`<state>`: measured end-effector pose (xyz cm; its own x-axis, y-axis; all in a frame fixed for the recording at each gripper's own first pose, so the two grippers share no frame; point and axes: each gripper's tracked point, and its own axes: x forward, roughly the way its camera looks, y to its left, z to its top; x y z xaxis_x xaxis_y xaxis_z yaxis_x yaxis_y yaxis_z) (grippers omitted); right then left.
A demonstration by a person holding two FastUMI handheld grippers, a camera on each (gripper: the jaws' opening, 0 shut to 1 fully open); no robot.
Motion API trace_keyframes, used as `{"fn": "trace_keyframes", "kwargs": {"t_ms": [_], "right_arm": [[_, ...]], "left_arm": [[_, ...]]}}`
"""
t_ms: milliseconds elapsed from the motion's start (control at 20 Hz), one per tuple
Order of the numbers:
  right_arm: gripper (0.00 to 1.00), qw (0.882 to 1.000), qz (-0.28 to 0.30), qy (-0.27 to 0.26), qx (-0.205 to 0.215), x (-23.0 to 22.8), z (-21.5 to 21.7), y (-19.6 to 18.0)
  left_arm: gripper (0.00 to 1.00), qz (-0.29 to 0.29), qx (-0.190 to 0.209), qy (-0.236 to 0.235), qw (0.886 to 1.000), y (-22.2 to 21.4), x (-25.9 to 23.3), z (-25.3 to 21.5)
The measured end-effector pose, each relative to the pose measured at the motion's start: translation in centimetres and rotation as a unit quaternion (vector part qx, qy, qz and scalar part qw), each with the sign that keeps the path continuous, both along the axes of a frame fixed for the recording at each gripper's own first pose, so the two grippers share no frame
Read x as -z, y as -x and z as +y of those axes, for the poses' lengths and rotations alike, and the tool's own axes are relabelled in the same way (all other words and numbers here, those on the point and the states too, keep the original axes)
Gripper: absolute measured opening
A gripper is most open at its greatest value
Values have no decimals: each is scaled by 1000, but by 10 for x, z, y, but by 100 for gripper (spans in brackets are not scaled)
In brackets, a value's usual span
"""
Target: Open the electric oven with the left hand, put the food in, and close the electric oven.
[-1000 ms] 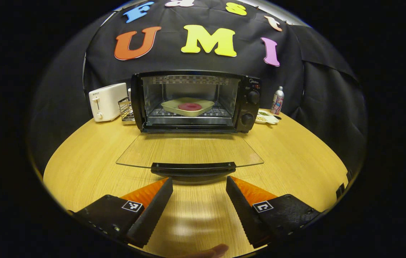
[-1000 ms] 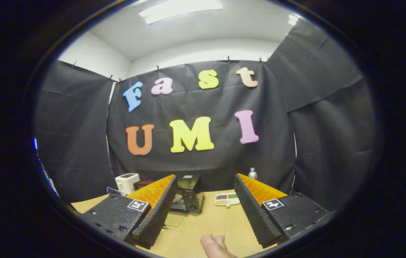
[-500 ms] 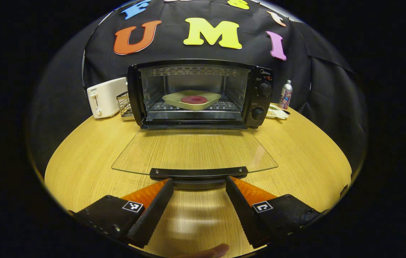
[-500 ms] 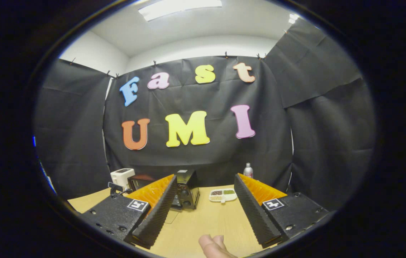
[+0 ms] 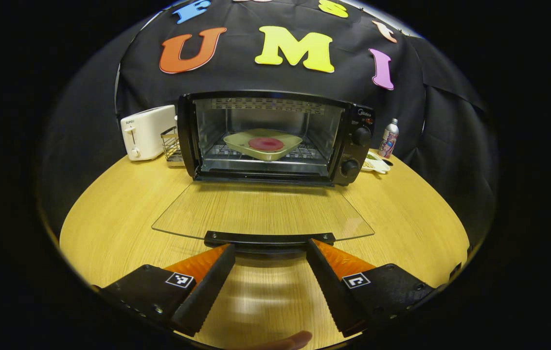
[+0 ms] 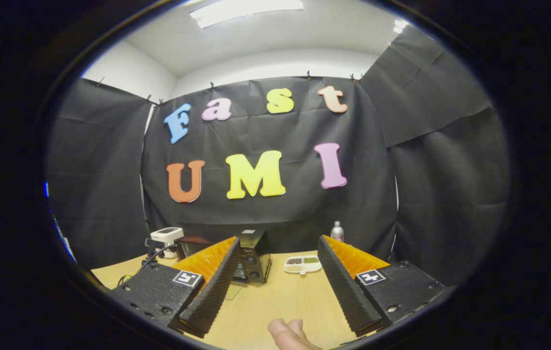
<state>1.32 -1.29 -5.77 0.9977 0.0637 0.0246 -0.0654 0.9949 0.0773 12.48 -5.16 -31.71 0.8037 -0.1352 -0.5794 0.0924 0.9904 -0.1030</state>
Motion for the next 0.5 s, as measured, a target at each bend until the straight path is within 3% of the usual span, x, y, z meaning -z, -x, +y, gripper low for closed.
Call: {"fn": "trace_keyframes", "kwargs": {"t_ms": [150,450,500], "right_arm": [[96,1000,-1,-3,-1,1,1,1],[96,1000,0,-3,-1,9,-2,-4],[100,1000,2,-4,0,11,-3,-6]], "left_arm": [[95,-44,-4,-24,999,-10,-24,6],[95,-90,-16,-11,996,-37,-67,0],[95,-95,-17,-13,995,-42,-72,-1]]}}
